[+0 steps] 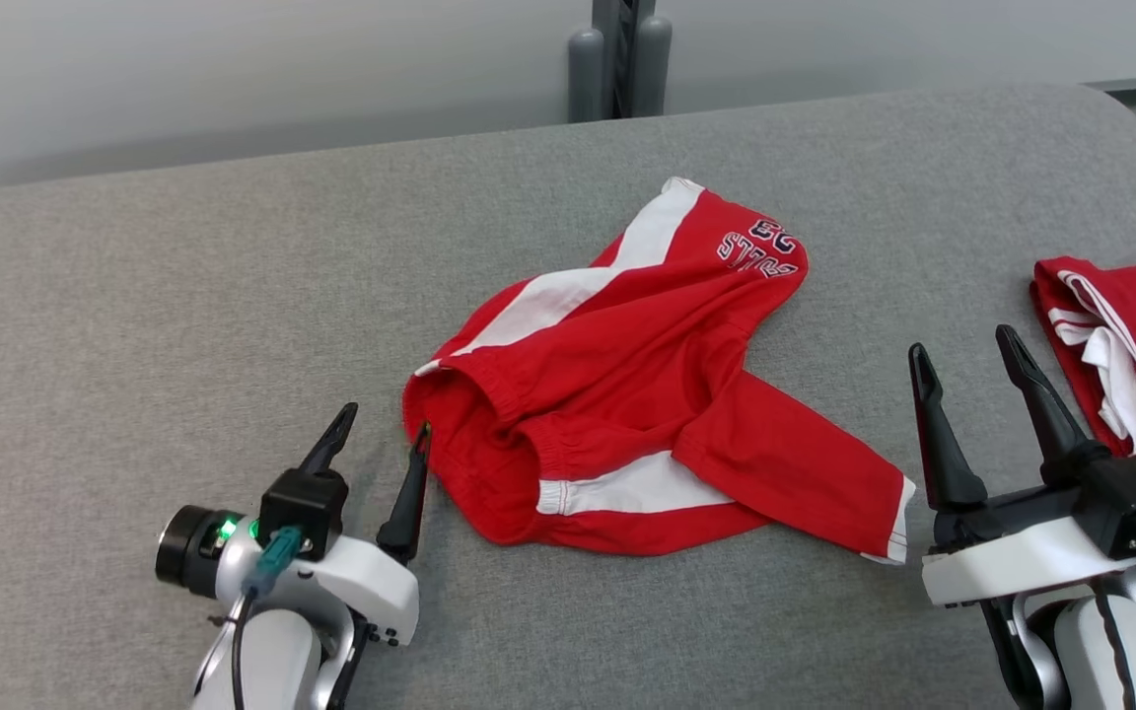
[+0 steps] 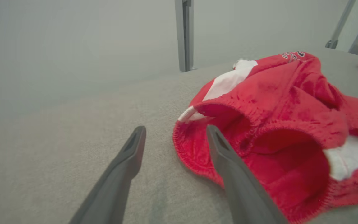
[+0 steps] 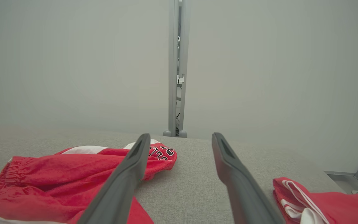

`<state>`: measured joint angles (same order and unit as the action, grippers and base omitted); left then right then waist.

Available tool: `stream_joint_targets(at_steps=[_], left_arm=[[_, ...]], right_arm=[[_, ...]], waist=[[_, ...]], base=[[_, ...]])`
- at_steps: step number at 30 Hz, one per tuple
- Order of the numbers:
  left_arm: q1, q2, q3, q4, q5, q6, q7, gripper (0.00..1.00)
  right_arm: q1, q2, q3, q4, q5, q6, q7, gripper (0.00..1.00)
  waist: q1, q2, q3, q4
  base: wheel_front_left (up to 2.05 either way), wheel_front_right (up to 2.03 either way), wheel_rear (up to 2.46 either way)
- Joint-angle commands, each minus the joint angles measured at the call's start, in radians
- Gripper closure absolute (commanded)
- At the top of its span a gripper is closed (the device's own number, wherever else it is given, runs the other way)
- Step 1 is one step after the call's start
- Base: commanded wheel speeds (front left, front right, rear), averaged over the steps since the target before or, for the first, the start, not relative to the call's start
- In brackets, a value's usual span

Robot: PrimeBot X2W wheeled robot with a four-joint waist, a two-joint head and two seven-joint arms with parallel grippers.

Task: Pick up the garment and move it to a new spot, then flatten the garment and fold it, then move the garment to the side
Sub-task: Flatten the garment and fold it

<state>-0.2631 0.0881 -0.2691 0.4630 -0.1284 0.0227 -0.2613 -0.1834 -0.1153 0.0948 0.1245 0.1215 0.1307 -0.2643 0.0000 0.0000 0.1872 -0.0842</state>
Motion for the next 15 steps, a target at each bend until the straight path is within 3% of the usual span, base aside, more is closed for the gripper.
stream_joint_targets(at_steps=[1, 4, 15], left_arm=[[-0.049, 0.015, -0.011, 0.041, 0.014, -0.017, 0.005, 0.00], [-0.115, 0.028, -0.020, 0.124, 0.013, -0.046, 0.035, 0.00], [-0.270, 0.048, -0.001, 0.276, -0.008, -0.052, 0.023, 0.00]], right_arm=[[-0.017, -0.009, -0.006, 0.003, 0.002, 0.000, -0.001, 0.00], [-0.025, -0.014, -0.008, 0.008, 0.002, 0.000, -0.001, 0.00], [-0.051, -0.003, -0.013, 0.018, 0.007, 0.000, -0.001, 0.00]], waist=[[0.0000, 0.0000, 0.031, -0.027], [0.0000, 0.0000, 0.054, -0.049], [0.0000, 0.0000, 0.087, -0.112]], base=[[0.00, 0.00, 0.00], [0.00, 0.00, 0.00], [0.00, 0.00, 0.00]])
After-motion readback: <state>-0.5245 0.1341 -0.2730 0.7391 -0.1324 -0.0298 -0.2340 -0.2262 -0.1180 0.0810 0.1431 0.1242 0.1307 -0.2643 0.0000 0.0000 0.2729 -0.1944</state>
